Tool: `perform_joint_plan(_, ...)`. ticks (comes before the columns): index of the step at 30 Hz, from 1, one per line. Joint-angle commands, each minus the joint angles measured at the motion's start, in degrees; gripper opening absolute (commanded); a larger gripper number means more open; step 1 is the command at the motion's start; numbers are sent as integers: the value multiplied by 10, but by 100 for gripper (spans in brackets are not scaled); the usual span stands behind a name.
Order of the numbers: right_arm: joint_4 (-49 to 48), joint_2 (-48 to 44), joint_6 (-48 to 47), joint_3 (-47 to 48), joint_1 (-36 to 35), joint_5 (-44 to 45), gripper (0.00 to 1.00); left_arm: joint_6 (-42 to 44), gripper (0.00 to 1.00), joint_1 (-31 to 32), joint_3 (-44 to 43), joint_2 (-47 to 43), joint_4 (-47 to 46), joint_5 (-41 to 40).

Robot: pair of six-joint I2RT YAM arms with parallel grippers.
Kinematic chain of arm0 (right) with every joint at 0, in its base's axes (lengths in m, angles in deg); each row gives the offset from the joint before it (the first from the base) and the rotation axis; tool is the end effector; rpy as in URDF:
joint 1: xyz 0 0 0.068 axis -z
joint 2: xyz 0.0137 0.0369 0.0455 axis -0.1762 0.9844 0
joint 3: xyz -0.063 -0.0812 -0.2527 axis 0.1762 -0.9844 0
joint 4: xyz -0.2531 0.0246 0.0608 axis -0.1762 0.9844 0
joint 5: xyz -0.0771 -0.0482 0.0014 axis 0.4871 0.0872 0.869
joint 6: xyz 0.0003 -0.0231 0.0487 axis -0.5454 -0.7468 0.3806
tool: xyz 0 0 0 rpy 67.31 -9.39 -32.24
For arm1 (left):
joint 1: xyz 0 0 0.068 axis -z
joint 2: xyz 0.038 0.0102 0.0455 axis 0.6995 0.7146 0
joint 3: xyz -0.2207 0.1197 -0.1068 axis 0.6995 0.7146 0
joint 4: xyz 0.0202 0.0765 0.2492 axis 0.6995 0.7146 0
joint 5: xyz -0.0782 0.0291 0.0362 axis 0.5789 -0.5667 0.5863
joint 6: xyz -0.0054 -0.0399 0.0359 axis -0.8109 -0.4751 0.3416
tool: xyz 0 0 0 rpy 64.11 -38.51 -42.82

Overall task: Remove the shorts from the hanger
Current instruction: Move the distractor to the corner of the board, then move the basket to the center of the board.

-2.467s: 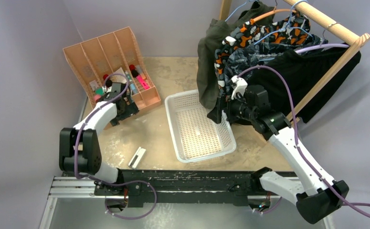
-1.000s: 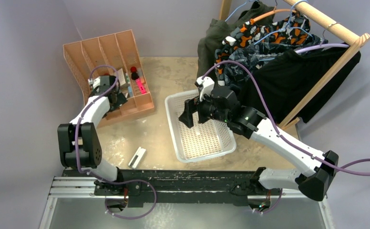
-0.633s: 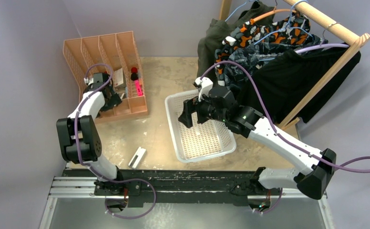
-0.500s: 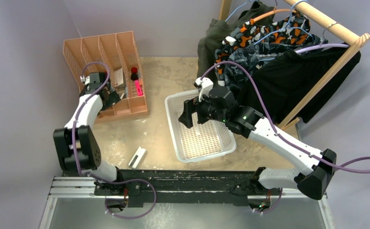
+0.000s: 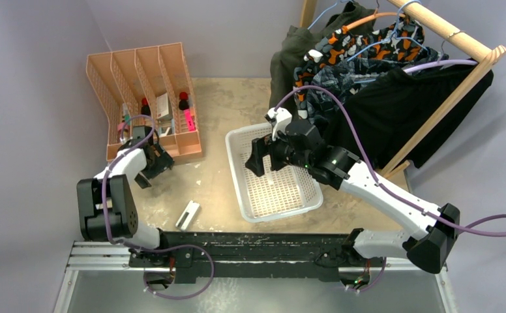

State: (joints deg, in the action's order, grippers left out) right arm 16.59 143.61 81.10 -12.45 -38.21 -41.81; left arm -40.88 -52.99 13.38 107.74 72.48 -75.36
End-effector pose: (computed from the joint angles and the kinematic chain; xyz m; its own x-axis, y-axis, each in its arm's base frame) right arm 0.1860 0.2111 0.3644 -0.5139 -0.0327 -0.8572 -0.6255 0.6982 0.3483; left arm 0.2628 0.0461 0.1798 -0.5893 -0.7016 -0.4007 -0.7319 0.6736 -0.1030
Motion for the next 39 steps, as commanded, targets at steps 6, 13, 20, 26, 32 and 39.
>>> perform_joint_plan(6, 11, -23, 7, -32, -1, 33, 100, 13, 93, -20, -114, 103, -91, -74)
perform_joint_plan(13, 27, 17, 44, -43, -1, 55, 99, 66, 93, -50, -218, 165, -43, -120)
perform_joint_plan(20, -31, 154, 59, 16, -13, -23, 99, 78, 91, -62, -181, 155, -36, -83)
perform_joint_plan(26, -48, 270, 48, 77, -66, -57, 99, 77, 90, -62, -155, 95, -17, -20)
perform_joint_plan(32, -31, 382, 40, 207, -105, -70, 99, 58, 89, -62, -109, -49, 17, 11)
perform_joint_plan(39, 1, 491, 8, 369, -126, -78, 99, -14, 91, -62, -83, -202, 78, -152)
